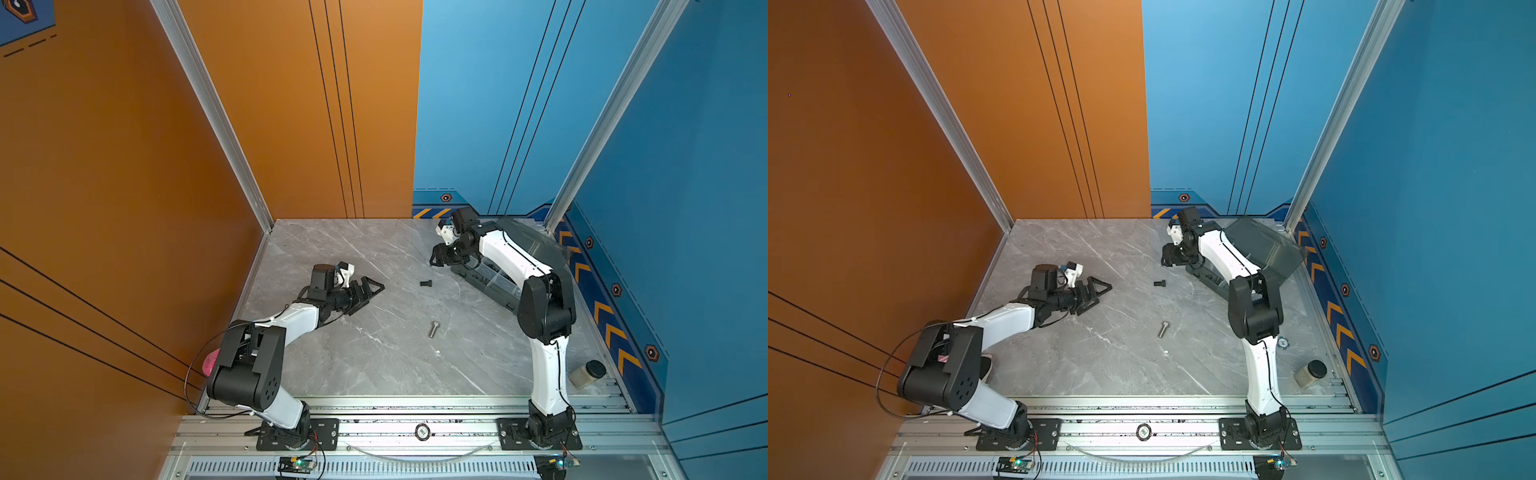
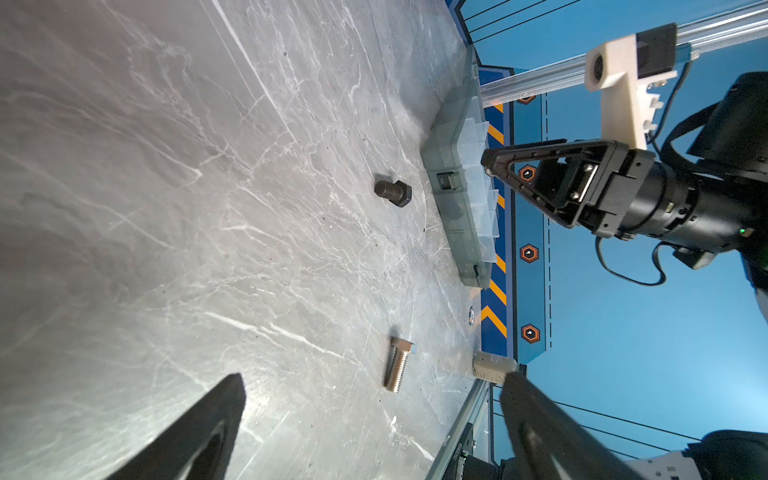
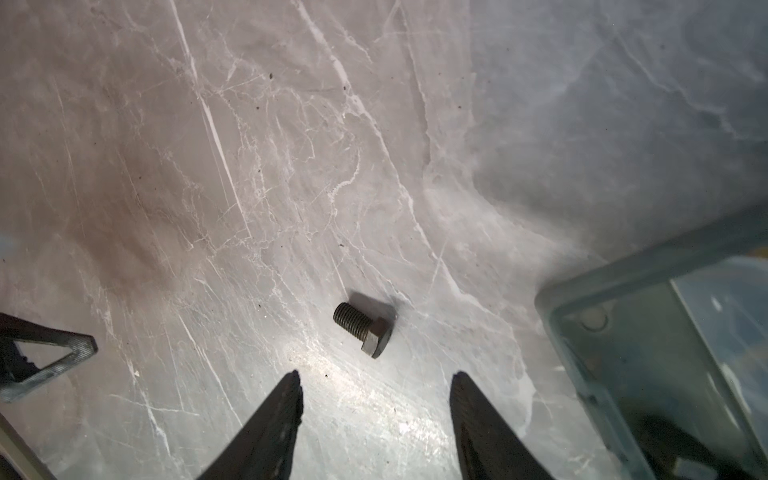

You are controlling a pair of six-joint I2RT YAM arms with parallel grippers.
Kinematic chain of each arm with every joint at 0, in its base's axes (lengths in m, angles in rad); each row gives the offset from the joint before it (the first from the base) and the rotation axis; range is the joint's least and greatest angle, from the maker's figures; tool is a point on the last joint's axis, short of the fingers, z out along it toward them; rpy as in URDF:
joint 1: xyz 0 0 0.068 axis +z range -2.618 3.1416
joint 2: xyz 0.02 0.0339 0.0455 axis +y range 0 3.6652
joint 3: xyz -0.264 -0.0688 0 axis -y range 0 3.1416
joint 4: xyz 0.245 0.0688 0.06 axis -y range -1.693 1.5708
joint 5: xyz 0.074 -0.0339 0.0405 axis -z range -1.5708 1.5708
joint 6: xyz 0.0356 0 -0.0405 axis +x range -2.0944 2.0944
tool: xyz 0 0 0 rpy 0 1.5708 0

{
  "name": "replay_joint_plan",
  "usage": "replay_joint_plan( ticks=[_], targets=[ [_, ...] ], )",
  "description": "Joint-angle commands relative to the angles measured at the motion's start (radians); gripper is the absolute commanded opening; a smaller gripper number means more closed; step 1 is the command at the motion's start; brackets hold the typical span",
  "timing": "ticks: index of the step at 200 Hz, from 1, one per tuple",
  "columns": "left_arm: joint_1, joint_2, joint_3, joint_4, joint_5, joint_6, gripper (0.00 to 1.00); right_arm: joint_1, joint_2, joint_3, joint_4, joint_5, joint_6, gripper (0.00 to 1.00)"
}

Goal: Sort the screws and nuts into containers
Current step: 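Move the right gripper over the last black hex bolt on the table, then lower the right gripper around the black hex bolt and close it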

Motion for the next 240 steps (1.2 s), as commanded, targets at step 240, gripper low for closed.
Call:
replay_joint_plan(
  ticks=[240],
  targets=[
    [0.026, -0.041, -0.020, -0.022, -0.015, 0.025, 0.98, 0.113, 0.247, 0.165, -0.181, 0.107, -0.604, 0.56]
  ],
)
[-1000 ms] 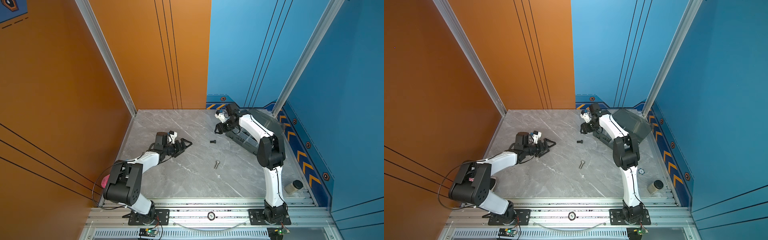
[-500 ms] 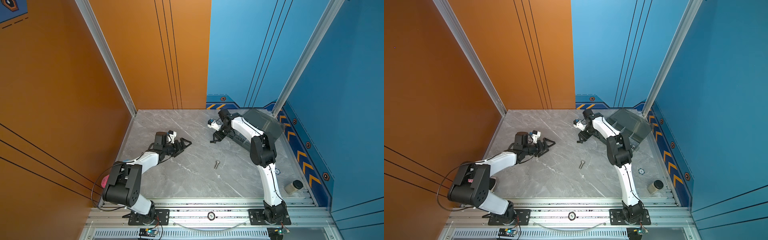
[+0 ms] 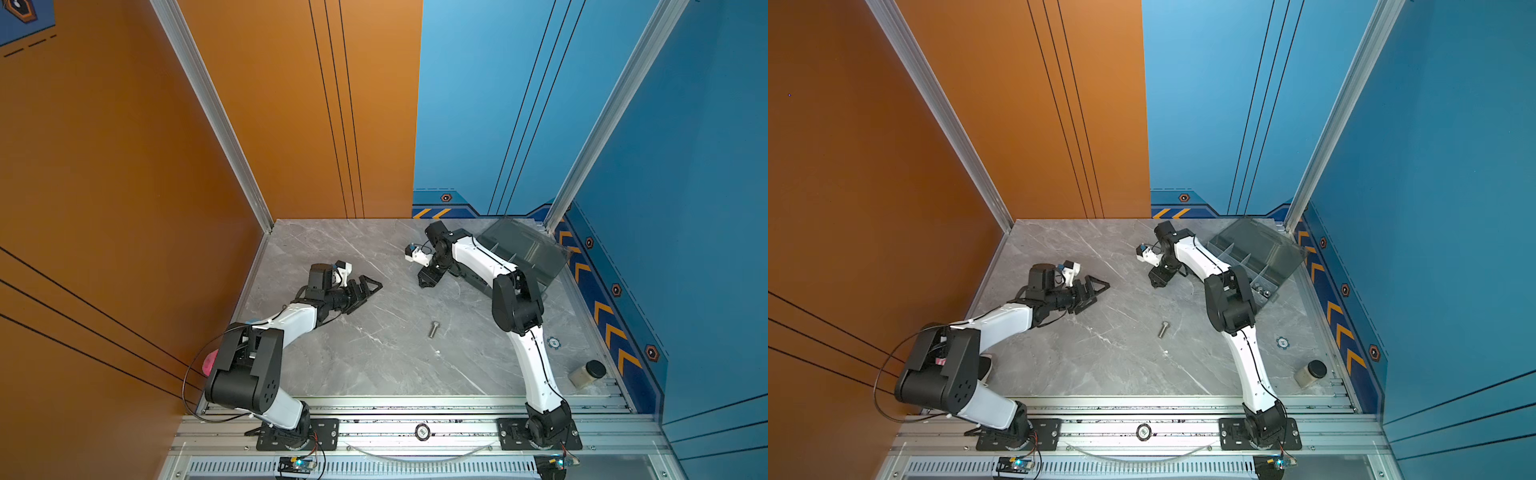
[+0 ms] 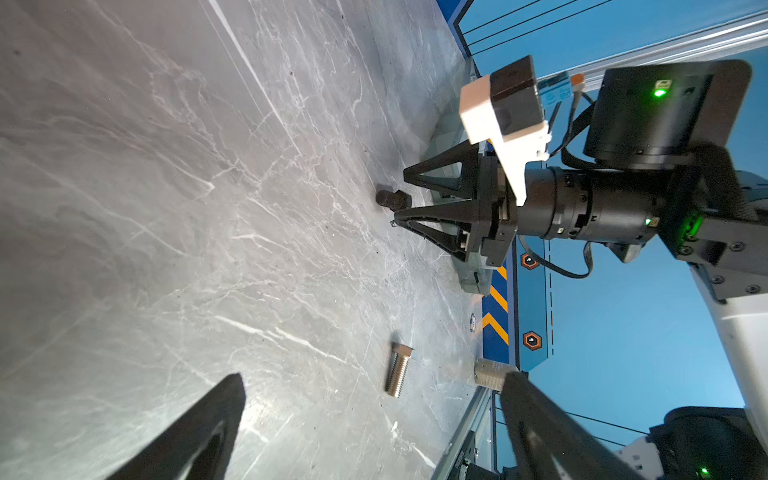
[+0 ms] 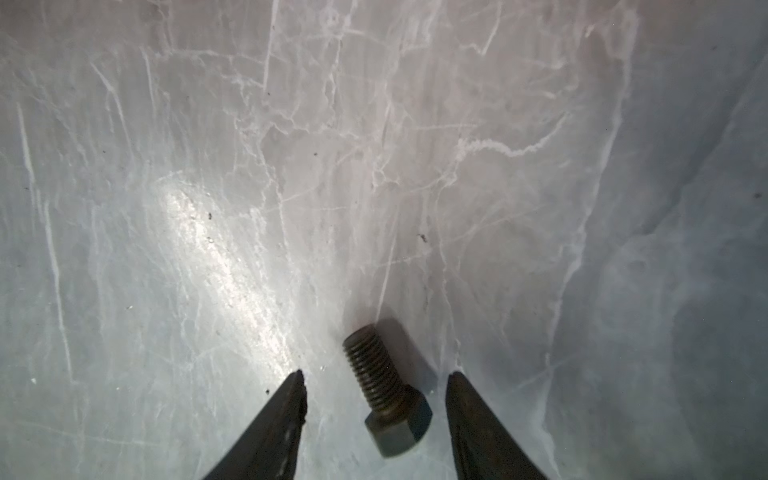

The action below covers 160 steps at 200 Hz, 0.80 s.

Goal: Sort the screws and nuts into containers
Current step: 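Lower the right gripper around the black hex bolt and close it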

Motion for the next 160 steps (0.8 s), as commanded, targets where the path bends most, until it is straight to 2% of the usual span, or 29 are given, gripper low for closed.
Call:
replay_joint_plan(
  ticks=[1, 49, 128, 160],
  targets=[
    [0.008, -0.025, -0.020, -0.014, -0.004, 0.020, 0.98, 0.005, 0.025, 0.016, -0.043, 0.031, -0.026, 0.56],
    [0.009, -0.031, -0.024, -0.014, -0.006, 0.020, 0.98, 0.003, 0.044, 0.015, -0.049, 0.042, -0.022, 0.53],
    [0.011, -0.035, -0.026, -0.014, -0.005, 0.020, 0.98, 0.006, 0.012, -0.049, -0.049, 0.022, 0.004, 0.38],
    [0.011, -0.044, -0.031, -0.011, -0.004, 0.018, 0.98, 0.006, -0.006, -0.072, -0.047, 0.016, 0.024, 0.28]
  ],
)
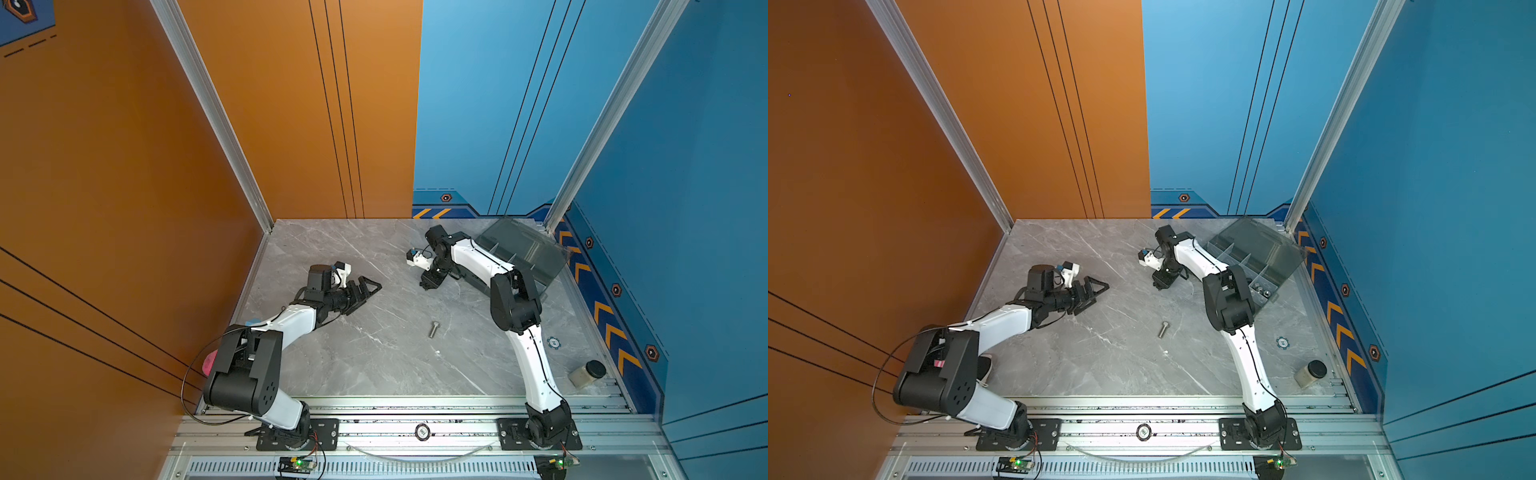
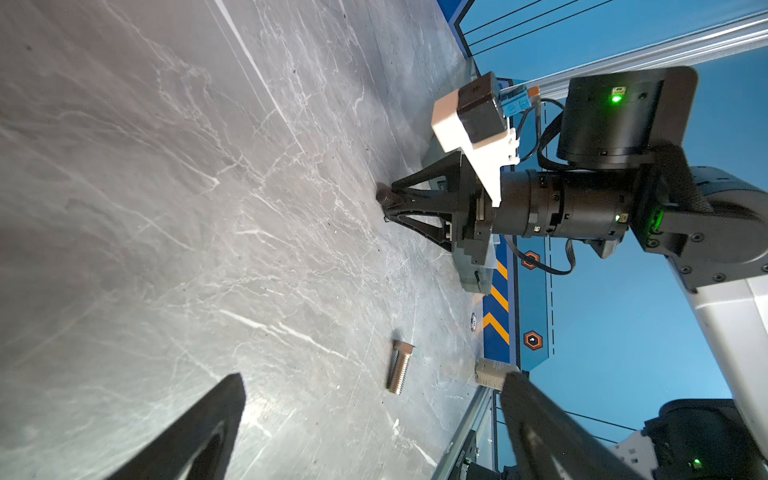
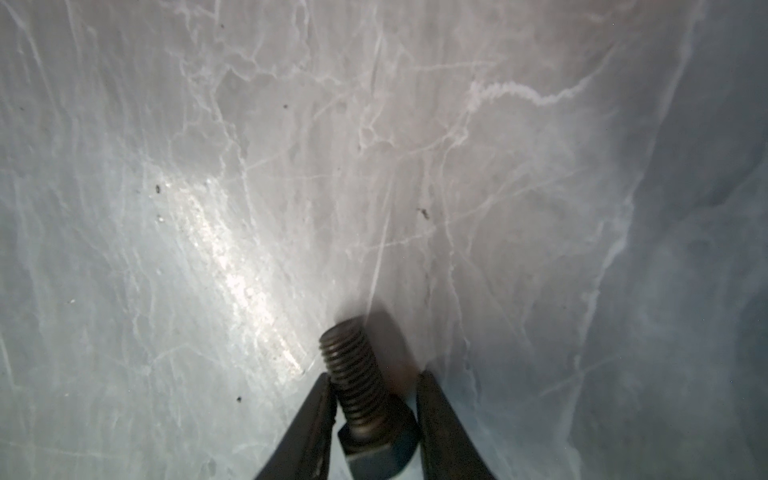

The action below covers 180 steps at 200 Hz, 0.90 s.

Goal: Sort the screws and nuts into containers
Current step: 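Lower the right gripper around the black hex bolt and close it, then lift the black bolt and carry it over the compartment box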

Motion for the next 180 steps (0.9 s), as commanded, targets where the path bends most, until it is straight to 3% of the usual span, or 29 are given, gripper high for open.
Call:
replay_joint_plan(
  ticks=[1, 61, 143, 180],
  targets=[
    [0.010, -0.029, -0.018, -0.010, -0.004, 0.016, 0.98, 0.006, -0.018, -0.043, -0.048, -0.008, 0.026, 0.27],
    [0.009, -0.037, -0.024, -0.007, -0.004, 0.016, 0.98, -0.016, -0.079, -0.086, -0.040, -0.084, 0.095, 0.00],
    [0.011, -0.030, -0.022, -0.002, -0.002, 0.013, 0.98, -0.142, -0.353, -0.288, 0.195, -0.285, 0.301, 0.00],
    [0.011, -0.029, -0.022, 0.000, 0.002, 0.011, 0.98, -0.220, -0.454, -0.338, 0.243, -0.226, 0.389, 0.00]
  ],
)
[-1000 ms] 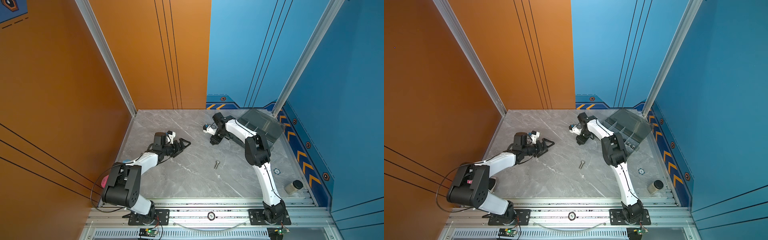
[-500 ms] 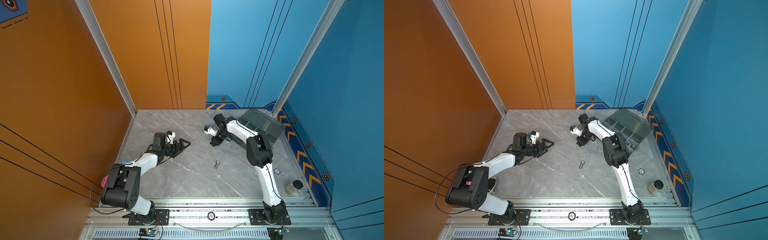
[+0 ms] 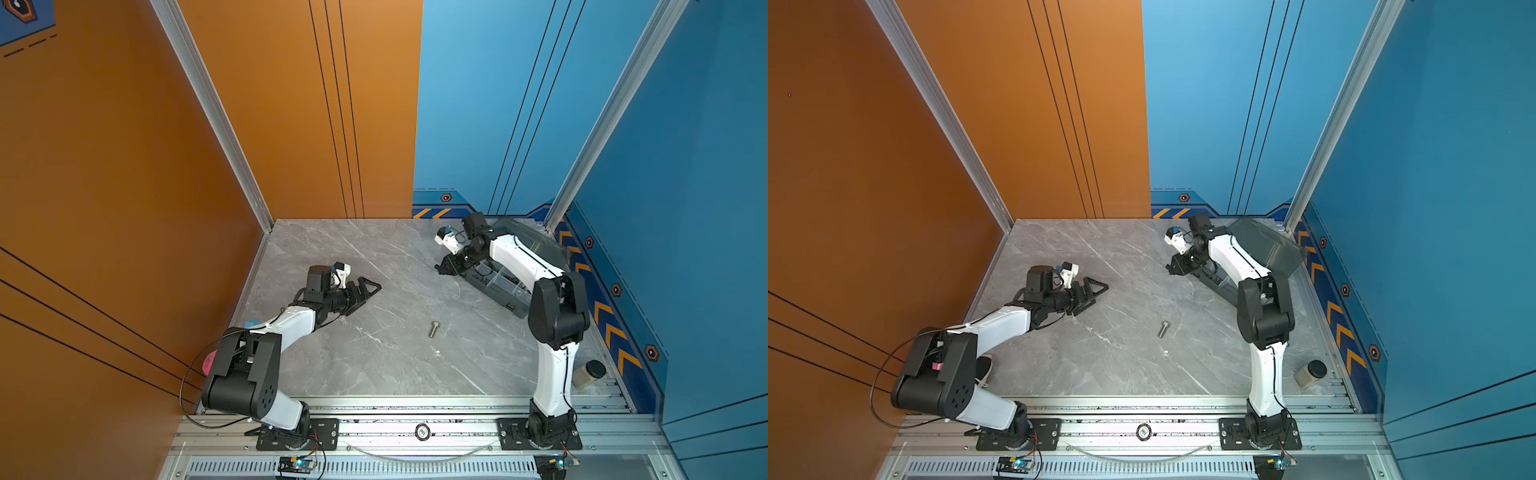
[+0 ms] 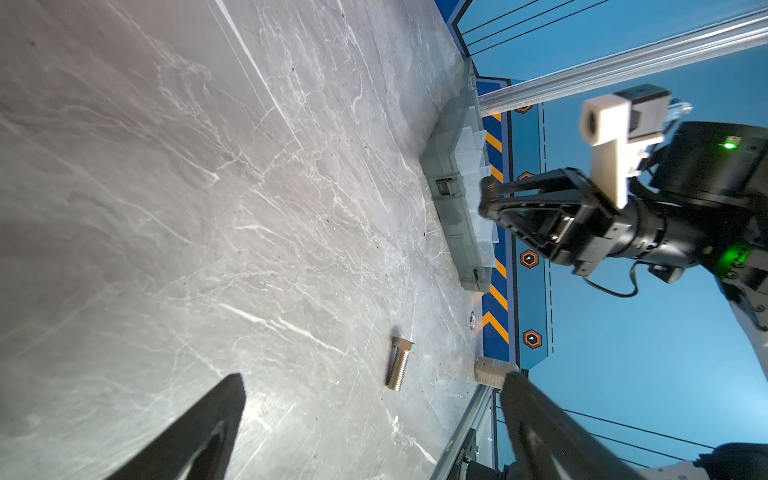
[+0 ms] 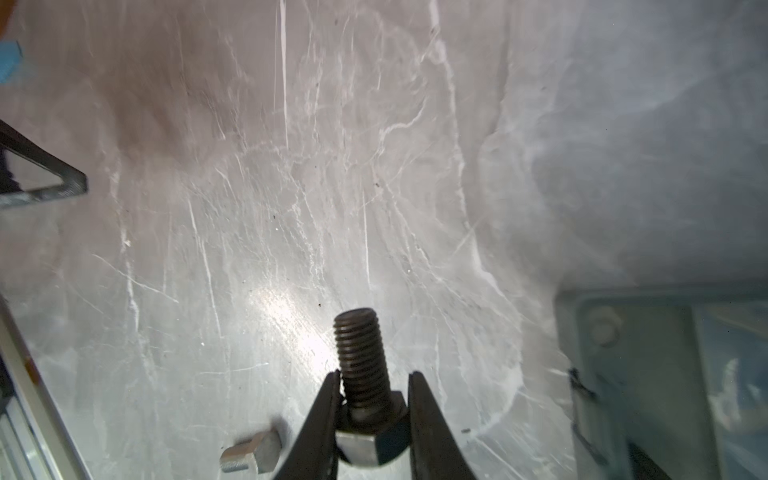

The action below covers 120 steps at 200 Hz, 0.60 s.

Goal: Sort the screws and nuts into containers
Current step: 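Lift the black bolt and carry it over the compartment box, then lower the black bolt into the black-bolt compartment and open the right gripper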

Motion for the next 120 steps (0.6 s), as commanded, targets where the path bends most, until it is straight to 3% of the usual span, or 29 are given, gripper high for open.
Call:
replay_joint_plan(
  ticks=[1, 71, 120],
  targets=[
    [0.010, -0.012, -0.008, -0.001, 0.002, 0.011, 0.98, -0.038, -0.068, -0.032, 0.068, 0.019, 0.093, 0.00],
    [0.008, -0.004, 0.002, 0.000, 0.004, 0.012, 0.98, -0.119, -0.075, -0.068, 0.060, 0.319, 0.156, 0.00],
    [0.005, 0.004, 0.007, -0.001, 0.004, 0.010, 0.98, -0.116, -0.015, -0.072, 0.045, 0.392, 0.162, 0.00]
  ],
)
